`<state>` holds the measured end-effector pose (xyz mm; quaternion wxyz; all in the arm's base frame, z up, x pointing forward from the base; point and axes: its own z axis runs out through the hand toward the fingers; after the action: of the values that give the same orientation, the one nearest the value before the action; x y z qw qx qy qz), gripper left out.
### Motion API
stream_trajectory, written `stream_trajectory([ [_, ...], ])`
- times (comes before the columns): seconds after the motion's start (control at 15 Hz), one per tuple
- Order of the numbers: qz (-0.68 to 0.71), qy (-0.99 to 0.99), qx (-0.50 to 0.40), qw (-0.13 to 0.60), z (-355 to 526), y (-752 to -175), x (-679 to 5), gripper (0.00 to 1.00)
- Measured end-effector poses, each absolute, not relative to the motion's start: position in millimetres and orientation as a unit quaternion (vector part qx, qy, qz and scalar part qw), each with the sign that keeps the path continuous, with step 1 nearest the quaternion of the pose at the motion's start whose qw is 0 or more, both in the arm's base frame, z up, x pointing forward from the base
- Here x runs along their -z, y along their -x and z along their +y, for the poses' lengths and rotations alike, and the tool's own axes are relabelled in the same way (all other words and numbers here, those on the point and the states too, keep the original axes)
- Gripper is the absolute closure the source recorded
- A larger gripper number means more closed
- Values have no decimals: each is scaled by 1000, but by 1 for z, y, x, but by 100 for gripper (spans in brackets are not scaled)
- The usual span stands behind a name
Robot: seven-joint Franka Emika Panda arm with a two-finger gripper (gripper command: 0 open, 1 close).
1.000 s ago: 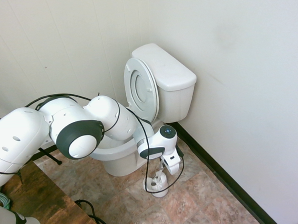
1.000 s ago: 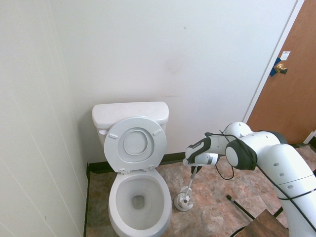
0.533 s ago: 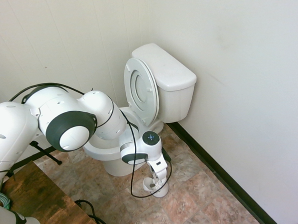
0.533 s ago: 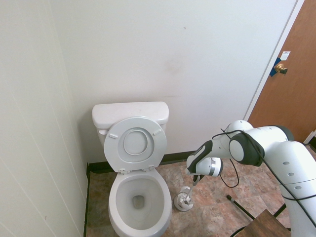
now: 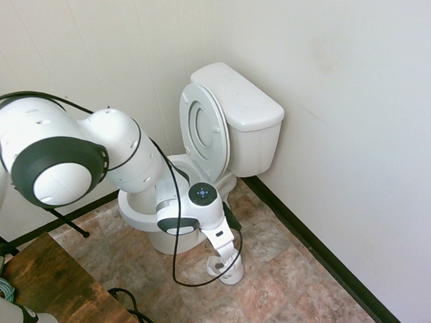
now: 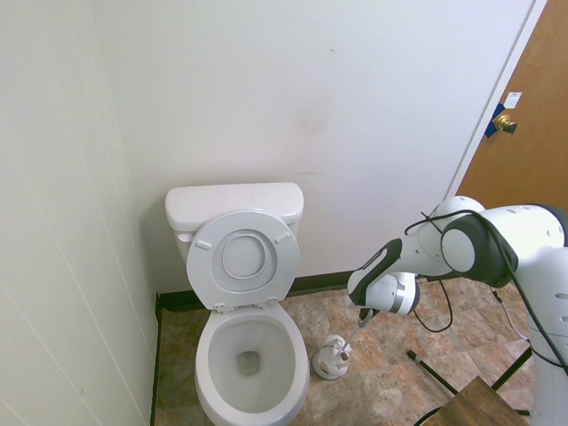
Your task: Clean the toilet
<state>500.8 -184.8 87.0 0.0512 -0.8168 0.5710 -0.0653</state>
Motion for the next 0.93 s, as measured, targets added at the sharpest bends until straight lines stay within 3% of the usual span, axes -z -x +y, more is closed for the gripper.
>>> stream_trajectory([
  [0.53,556,820,121,62,-175,-469,-224,100],
  [0.93,513,853,92,14,-113,-476,-343,100],
])
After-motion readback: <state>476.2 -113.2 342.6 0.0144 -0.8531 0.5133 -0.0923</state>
